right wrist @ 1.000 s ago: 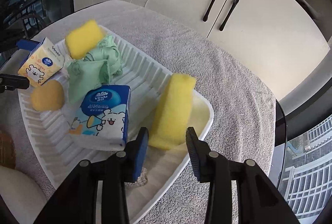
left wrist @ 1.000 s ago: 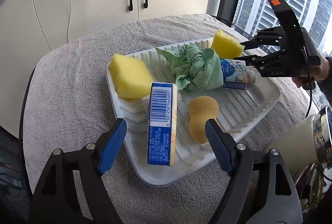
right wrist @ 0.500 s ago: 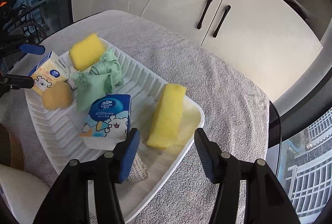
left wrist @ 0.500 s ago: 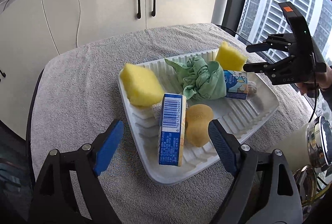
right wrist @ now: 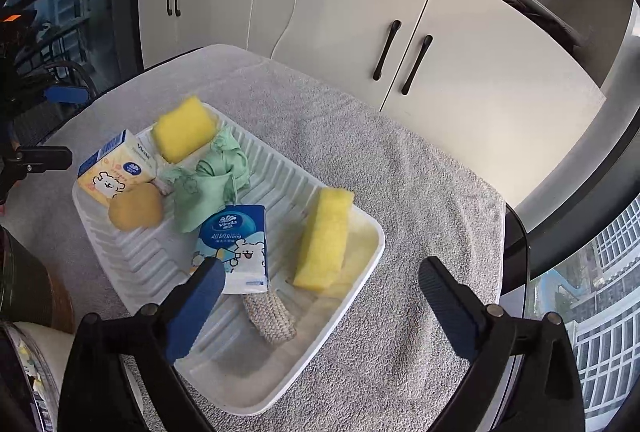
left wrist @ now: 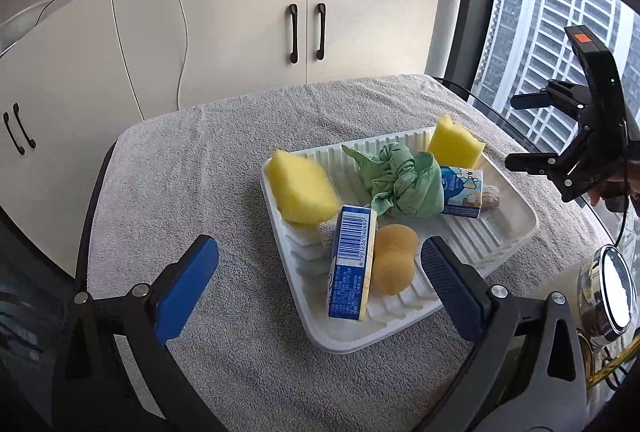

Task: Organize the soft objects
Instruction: 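Withdraw both open tools from the tray back toward the remaining items, then grasp the yellow egg-shaped sponge with the left tool while the right tool grasps the rope toy, then lift and carry the egg sponge and rope toy over the white tray with both tools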

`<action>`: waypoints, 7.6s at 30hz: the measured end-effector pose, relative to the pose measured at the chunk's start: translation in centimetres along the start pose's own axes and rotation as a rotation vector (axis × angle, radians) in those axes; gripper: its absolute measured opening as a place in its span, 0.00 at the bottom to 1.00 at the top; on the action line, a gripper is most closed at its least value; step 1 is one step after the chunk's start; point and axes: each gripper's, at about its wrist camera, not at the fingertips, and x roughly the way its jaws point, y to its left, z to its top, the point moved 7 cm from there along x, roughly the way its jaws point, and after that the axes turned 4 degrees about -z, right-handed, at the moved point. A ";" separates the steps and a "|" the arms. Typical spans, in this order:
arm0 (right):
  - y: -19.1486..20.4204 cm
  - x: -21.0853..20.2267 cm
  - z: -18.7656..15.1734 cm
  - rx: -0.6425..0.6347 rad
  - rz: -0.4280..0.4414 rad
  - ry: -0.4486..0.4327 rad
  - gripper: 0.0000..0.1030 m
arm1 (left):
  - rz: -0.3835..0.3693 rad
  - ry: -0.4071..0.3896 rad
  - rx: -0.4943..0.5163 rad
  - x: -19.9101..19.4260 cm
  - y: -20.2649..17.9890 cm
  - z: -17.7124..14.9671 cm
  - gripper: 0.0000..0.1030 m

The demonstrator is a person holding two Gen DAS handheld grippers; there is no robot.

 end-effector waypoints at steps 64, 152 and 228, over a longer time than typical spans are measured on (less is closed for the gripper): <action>13.8 -21.5 -12.5 0.164 0.119 -0.278 1.00 | -0.114 -0.137 0.002 -14.1 -14.1 -14.5 1.00; 18.1 -15.3 -19.1 0.309 0.134 -0.024 0.22 | -0.029 0.031 -0.106 -9.8 -16.1 -17.4 0.31; 5.0 -0.7 0.4 -0.134 0.223 0.018 0.23 | -0.015 0.143 0.090 6.9 -3.0 5.0 0.32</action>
